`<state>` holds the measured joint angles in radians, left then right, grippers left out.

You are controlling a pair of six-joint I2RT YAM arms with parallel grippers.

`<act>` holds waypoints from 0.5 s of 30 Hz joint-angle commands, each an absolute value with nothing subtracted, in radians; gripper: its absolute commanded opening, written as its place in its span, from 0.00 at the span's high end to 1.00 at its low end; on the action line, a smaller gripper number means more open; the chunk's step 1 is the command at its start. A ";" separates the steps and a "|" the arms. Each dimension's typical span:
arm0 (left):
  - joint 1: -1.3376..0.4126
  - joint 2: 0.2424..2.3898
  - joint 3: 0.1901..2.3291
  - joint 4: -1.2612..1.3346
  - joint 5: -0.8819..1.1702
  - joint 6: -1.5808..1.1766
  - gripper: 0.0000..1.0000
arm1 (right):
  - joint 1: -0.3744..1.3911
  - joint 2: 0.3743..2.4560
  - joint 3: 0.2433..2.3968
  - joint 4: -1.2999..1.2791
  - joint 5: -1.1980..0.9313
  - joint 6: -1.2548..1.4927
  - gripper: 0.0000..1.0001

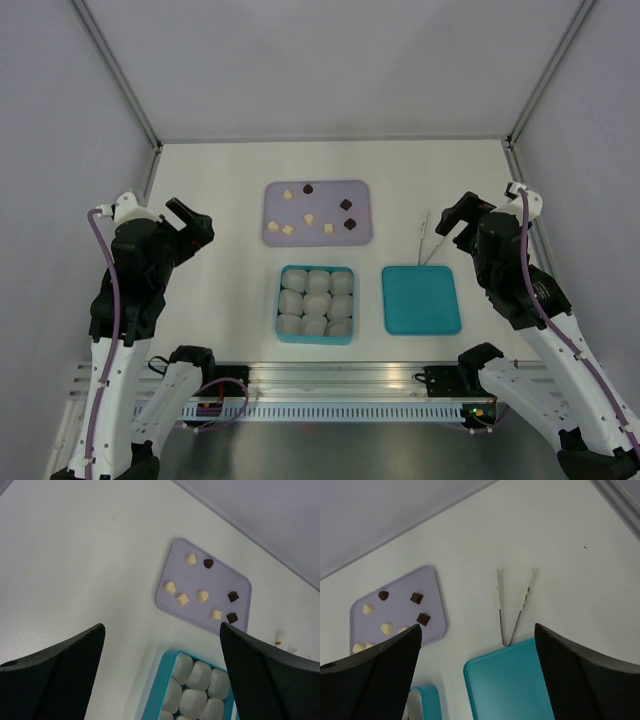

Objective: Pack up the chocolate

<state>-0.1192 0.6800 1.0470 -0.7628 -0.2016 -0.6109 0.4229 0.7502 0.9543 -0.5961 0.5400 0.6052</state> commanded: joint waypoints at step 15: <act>-0.120 0.716 1.029 -0.759 -0.207 -0.655 0.00 | 0.425 0.969 0.833 -0.476 0.590 0.617 0.02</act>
<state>-0.1192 0.6918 1.0401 -0.7719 -0.2085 -0.6201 0.4229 0.8959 0.8440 -0.5217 0.5488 0.6170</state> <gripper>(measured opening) 0.993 0.979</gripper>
